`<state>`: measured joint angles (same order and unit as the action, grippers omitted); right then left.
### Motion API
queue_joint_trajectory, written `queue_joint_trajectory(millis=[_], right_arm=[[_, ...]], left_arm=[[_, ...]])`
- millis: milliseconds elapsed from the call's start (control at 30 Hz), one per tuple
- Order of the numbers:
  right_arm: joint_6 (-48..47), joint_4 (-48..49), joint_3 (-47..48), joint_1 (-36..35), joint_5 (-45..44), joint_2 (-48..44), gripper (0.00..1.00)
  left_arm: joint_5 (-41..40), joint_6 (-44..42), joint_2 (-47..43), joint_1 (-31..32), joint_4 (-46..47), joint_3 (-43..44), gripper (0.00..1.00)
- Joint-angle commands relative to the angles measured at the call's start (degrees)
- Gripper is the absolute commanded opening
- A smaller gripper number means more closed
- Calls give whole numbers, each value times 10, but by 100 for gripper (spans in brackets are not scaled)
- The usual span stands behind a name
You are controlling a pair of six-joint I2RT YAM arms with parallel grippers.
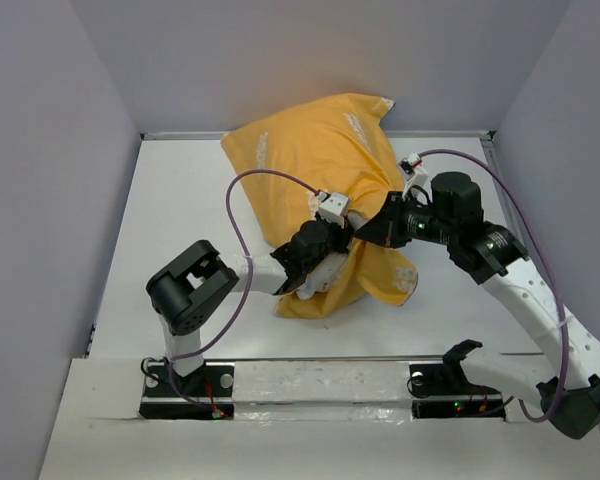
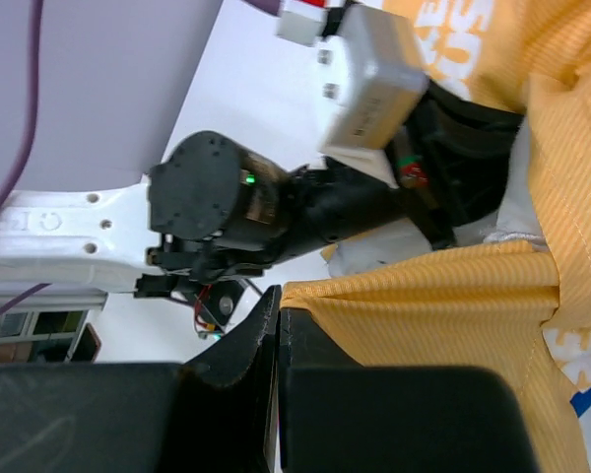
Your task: Put the pillow into the pillowcase
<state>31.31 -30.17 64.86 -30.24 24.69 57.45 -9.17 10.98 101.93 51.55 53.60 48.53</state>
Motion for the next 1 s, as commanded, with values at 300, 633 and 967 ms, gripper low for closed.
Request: queue_joint_trajectory(millis=[300, 633, 967], right_arm=[[-48, 49, -4, -10, -282, -80, 0], [-109, 124, 126, -5, -122, -134, 0], [-63, 96, -86, -5, -331, -133, 0]], left_arm=[[97, 96, -63, -3, -77, -57, 0], [73, 111, 135, 10, -166, 39, 0], [129, 170, -8, 3, -117, -19, 0]])
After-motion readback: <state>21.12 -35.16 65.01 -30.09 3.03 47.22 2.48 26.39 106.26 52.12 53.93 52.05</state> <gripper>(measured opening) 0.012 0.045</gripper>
